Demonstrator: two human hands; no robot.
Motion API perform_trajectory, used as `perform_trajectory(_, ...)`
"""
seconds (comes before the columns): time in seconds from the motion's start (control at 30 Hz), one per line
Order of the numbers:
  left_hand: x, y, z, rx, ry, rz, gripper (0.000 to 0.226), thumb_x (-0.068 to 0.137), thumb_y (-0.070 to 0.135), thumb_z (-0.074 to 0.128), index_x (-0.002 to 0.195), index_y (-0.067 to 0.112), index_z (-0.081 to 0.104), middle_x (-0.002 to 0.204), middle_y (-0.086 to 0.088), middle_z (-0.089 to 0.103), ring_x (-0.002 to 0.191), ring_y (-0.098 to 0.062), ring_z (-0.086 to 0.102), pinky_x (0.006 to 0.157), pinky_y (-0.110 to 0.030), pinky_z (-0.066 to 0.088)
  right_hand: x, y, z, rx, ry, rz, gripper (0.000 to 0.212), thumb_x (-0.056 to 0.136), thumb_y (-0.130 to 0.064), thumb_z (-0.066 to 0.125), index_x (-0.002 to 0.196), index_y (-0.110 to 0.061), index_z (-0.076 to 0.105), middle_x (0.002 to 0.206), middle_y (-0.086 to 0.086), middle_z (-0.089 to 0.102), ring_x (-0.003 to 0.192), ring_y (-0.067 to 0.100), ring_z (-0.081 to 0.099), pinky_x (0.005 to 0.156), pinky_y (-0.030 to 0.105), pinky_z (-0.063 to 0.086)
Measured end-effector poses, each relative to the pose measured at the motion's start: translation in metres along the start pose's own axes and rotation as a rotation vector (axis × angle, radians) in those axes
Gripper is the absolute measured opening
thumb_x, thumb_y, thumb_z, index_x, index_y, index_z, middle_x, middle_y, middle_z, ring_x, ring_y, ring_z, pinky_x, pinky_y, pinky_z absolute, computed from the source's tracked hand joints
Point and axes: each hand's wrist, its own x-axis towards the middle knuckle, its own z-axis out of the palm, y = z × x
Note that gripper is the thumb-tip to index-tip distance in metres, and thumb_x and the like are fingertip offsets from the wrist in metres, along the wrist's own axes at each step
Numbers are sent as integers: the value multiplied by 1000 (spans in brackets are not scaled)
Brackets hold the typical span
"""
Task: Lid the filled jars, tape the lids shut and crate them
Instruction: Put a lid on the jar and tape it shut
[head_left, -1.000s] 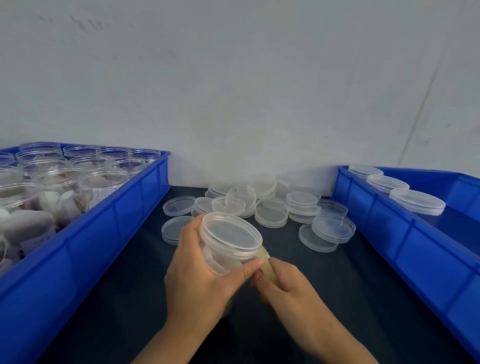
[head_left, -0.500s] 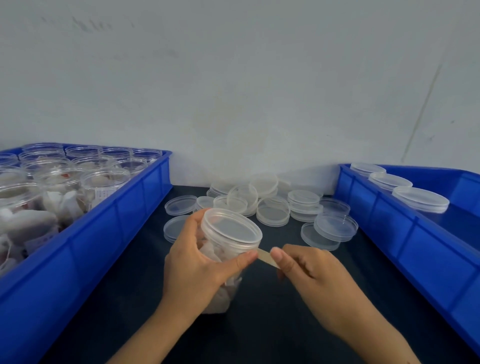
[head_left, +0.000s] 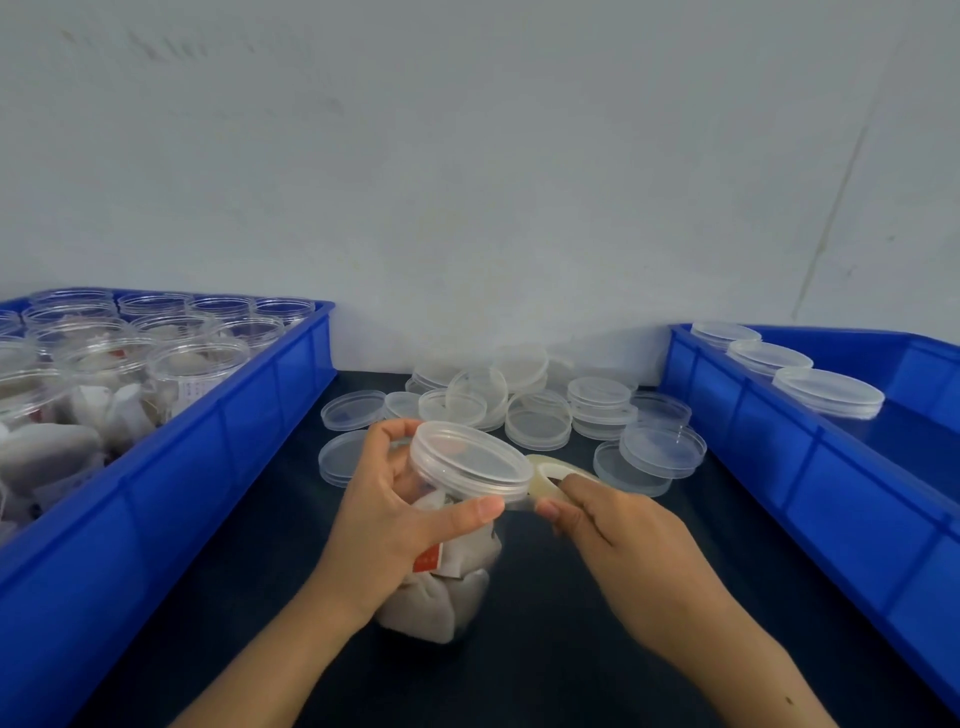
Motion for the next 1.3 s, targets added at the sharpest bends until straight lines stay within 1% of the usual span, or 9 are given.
perform_trajectory(0.17, 3, -2, -3, -95, -103, -45, 91, 40, 36, 86, 118, 21, 43, 103, 15, 72, 98, -6, 69, 73, -14, 53, 0, -2, 0, 6, -21, -14, 63, 80, -65, 8, 88, -20, 51, 80, -2, 58, 77, 18, 55, 75, 34, 44)
perform_trajectory(0.33, 1, -3, -4, -103, -146, -28, 92, 41, 47, 90, 116, 23, 42, 108, 12, 70, 103, -9, 67, 77, -17, 53, -2, -5, 7, 28, 35, 23, 73, 71, -71, 1, 86, -20, 51, 76, -3, 57, 74, 13, 55, 71, 31, 45)
perform_trajectory(0.5, -9, -1, 0, 27, -52, 65, 63, 63, 57, 70, 118, 31, 54, 120, 12, 56, 115, -5, 58, 91, -26, 52, -4, -7, 14, 64, 51, 74, 70, 74, -72, 7, 81, -19, 52, 73, -2, 59, 70, 15, 56, 65, 30, 45)
perform_trajectory(0.67, -16, -1, 4, 174, 69, 153, 77, 67, 66, 64, 137, 40, 44, 125, 23, 61, 104, -4, 64, 90, -23, 53, -7, -15, 24, 20, 97, 99, 70, 71, -73, -1, 74, -20, 44, 68, -3, 54, 66, 16, 54, 63, 30, 42)
perform_trajectory(0.8, -14, 0, 9, 352, 107, 181, 83, 52, 76, 74, 124, 49, 43, 114, 37, 55, 107, 15, 53, 78, -5, 46, -9, -20, 28, -26, 167, 65, 50, 92, -63, 19, 65, -24, 31, 57, -6, 43, 51, 15, 39, 49, 24, 28)
perform_trajectory(0.93, -11, -2, 10, 312, 181, 125, 83, 40, 72, 79, 111, 52, 41, 109, 45, 51, 100, 20, 52, 75, -12, 42, -10, -22, 32, 216, 130, 72, 46, 95, -53, 36, 65, -19, 41, 52, -5, 44, 47, 12, 38, 47, 22, 28)
perform_trajectory(1.07, -6, -4, 5, 212, 198, 97, 78, 40, 68, 78, 107, 46, 45, 108, 34, 57, 99, 10, 58, 79, -18, 46, -10, -28, 29, 552, 14, 115, 56, 91, -57, 41, 84, -3, 53, 52, -3, 41, 50, 12, 35, 51, 35, 33)
perform_trajectory(1.23, -6, -7, 0, 147, 177, 97, 76, 42, 64, 78, 108, 42, 48, 108, 29, 59, 100, 6, 58, 77, -12, 47, -9, -22, 16, 361, -14, 62, 77, 73, -79, 27, 81, -8, 53, 57, -2, 40, 52, 9, 35, 53, 29, 32)
perform_trajectory(1.3, -4, -9, -4, 125, 172, 96, 75, 44, 62, 78, 109, 41, 49, 107, 26, 61, 101, 4, 59, 80, -15, 47, -9, -19, 11, 235, 12, 28, 71, 73, -79, 22, 73, -15, 53, 58, 0, 44, 51, 9, 37, 51, 23, 31)
